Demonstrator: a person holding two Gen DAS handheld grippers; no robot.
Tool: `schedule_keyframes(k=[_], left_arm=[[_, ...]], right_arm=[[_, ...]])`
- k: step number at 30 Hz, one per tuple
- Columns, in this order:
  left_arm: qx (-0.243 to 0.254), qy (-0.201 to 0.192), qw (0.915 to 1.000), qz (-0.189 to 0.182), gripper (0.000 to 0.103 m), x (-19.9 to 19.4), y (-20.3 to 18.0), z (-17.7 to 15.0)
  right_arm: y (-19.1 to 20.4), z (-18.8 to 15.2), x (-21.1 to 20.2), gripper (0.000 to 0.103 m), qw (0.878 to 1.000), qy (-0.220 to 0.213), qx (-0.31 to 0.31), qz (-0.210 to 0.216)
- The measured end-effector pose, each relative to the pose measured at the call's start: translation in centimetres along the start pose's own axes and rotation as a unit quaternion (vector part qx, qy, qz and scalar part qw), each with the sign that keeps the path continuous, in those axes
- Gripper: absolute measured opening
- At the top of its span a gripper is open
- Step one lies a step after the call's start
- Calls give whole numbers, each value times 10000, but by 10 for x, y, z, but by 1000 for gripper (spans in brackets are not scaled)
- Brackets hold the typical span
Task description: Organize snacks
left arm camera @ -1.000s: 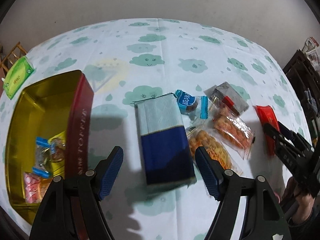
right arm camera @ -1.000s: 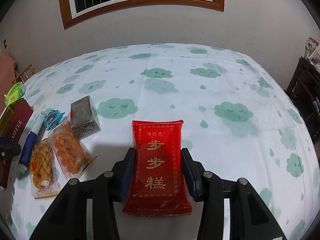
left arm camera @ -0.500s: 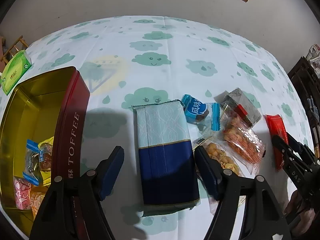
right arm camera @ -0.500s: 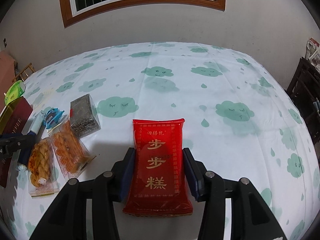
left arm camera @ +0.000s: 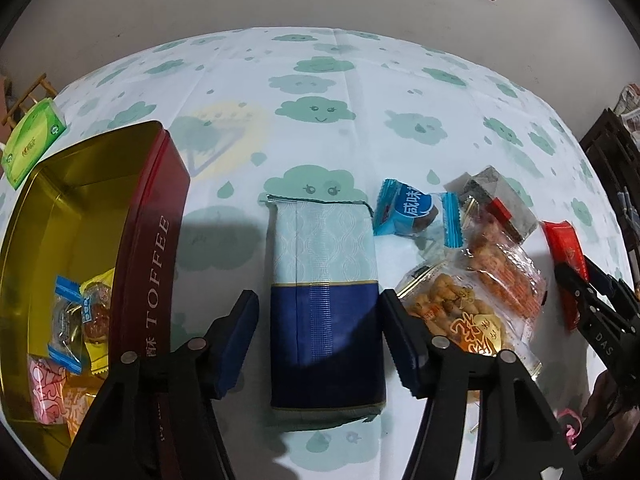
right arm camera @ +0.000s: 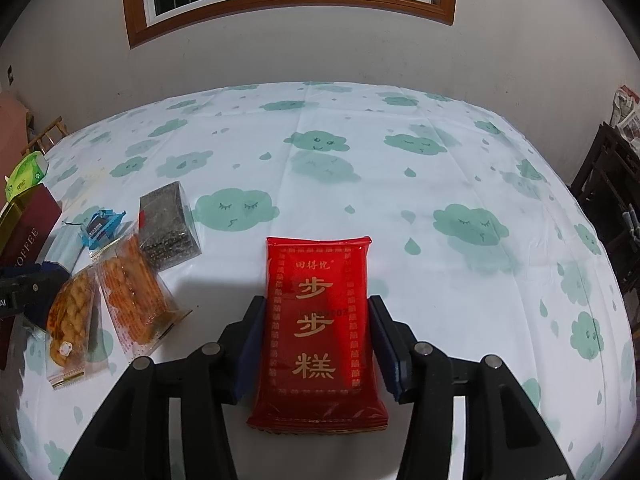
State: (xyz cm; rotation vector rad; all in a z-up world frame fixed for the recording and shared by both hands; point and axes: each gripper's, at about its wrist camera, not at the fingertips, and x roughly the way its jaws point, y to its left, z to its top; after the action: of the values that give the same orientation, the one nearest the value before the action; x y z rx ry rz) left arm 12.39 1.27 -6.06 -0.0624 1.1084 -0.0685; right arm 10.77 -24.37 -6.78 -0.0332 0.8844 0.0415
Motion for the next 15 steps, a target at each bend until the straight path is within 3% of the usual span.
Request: schedule_keyframes(k=[3,15], left_arm=[[81,-20,9999,58,46,-1,0,-1],[371,-76,9993,72,45,-7,-5,-9]], right_arm=[[0,0,0,51,10000,2,-6,-5],[0,0,1,51,10000,1,-4,-8]])
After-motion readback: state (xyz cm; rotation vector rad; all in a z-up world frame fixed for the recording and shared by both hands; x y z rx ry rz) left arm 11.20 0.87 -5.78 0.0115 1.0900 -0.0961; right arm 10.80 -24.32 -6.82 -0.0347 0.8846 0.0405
